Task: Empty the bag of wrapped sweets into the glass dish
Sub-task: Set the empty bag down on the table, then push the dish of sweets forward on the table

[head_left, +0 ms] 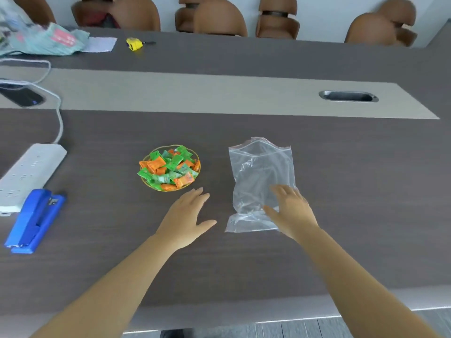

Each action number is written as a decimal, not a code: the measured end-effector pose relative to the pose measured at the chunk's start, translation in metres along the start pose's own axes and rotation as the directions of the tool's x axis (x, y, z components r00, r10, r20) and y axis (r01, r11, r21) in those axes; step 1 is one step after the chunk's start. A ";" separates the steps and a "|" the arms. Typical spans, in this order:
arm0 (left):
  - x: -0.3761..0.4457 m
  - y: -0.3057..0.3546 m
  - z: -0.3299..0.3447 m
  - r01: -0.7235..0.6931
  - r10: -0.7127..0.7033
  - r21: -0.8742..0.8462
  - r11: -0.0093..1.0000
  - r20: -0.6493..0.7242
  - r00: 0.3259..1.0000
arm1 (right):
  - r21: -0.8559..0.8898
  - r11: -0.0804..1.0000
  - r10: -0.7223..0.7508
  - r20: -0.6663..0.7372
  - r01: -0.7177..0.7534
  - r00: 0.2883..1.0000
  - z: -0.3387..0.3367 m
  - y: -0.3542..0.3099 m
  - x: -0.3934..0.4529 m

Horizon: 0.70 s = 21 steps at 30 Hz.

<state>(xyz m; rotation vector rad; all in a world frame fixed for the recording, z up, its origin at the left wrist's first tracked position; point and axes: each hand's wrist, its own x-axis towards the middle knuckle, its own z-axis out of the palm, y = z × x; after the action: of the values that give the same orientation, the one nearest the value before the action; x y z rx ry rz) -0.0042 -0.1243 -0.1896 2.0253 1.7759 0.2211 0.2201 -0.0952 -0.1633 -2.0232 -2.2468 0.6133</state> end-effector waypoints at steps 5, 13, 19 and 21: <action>0.004 -0.070 -0.044 0.264 -0.262 -0.005 0.965 -0.146 0.954 | -0.011 0.995 -0.098 0.096 0.099 0.991 0.020 -0.065 0.040; 0.049 -0.150 -0.058 0.359 -0.358 -0.016 0.933 0.050 0.932 | 0.050 0.995 -0.094 0.138 0.087 0.986 0.061 -0.136 0.100; 0.067 -0.168 -0.052 0.274 -0.273 -0.004 0.962 0.086 0.958 | 0.057 0.997 -0.051 0.124 0.044 0.991 0.077 -0.150 0.116; 0.074 -0.171 -0.052 0.267 -0.266 -0.004 0.964 0.072 0.961 | 0.045 0.998 -0.048 0.116 0.043 0.992 0.077 -0.151 0.124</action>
<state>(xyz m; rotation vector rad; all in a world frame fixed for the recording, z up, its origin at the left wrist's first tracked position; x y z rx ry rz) -0.1672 -0.0273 -0.2270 1.7371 1.9702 0.0767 0.0376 -0.0043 -0.2121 -1.9587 -2.3150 0.7877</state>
